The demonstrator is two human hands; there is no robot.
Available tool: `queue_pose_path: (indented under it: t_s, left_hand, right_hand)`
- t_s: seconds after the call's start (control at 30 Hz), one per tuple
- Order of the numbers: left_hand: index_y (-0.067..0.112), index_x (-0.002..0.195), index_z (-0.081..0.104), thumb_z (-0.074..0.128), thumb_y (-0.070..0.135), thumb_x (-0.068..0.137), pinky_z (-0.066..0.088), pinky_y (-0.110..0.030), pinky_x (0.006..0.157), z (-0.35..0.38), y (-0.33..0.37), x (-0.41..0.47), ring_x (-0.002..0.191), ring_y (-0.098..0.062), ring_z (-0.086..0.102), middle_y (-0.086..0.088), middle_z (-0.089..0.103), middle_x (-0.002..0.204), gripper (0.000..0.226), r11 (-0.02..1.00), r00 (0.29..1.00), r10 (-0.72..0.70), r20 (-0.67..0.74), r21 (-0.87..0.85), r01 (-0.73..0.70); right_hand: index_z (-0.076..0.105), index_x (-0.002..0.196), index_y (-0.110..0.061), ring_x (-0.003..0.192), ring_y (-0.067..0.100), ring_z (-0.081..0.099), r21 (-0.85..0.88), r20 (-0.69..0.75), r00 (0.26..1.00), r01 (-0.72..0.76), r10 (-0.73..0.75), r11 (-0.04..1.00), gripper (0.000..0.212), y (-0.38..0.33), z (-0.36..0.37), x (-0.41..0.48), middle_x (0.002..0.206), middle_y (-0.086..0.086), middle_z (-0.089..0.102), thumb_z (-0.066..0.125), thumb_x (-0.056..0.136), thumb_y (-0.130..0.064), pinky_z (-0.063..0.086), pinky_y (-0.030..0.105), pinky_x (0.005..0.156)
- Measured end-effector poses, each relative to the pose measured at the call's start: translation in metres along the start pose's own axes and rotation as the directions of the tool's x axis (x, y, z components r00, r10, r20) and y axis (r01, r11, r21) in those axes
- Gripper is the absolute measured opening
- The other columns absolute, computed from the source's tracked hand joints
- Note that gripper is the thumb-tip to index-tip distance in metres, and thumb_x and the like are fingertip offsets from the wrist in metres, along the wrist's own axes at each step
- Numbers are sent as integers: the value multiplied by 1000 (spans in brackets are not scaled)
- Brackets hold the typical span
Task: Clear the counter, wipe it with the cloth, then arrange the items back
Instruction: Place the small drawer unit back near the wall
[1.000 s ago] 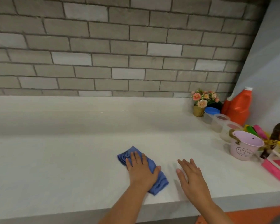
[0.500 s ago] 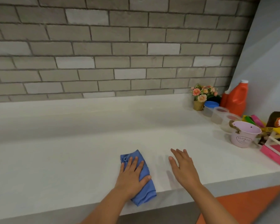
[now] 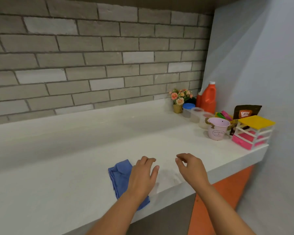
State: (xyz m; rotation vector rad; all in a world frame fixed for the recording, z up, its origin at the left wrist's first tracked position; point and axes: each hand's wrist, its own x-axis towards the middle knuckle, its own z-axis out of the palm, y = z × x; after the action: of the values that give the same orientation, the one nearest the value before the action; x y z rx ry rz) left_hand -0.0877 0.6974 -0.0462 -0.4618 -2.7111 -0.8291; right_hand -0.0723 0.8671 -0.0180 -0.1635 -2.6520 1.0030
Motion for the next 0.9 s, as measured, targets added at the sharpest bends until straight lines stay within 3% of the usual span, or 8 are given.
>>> queue_pose_path:
  t_s: [0.33,0.7,0.9]
  left_hand:
    - [23,131,49,40,37,97,35,-13,93,45,80,45,117,-6,47,8,45,128,38,968,983,183,11,-179,-178]
    - [21,129,51,43,32,97,42,-20,94,130,168,115,116,-9,50,7,45,128,34,939,983,169,76,-316,-137]
    - [18,127,52,45,24,97,42,-20,91,179,209,150,113,-13,53,4,50,130,31,882,985,97,144,-472,-18]
  right_hand:
    - [63,119,-12,109,15,59,-24,-154,979,-141,136,990,30,55,-69,14,119,2,65,49,95,-25,44,24,88]
    - [64,117,-12,105,21,61,18,-250,924,-294,289,955,29,156,-139,70,115,4,67,51,94,-21,49,32,88]
    - [56,128,-11,103,26,61,133,-289,871,-373,396,918,37,209,-163,103,119,10,64,53,92,-23,52,38,86]
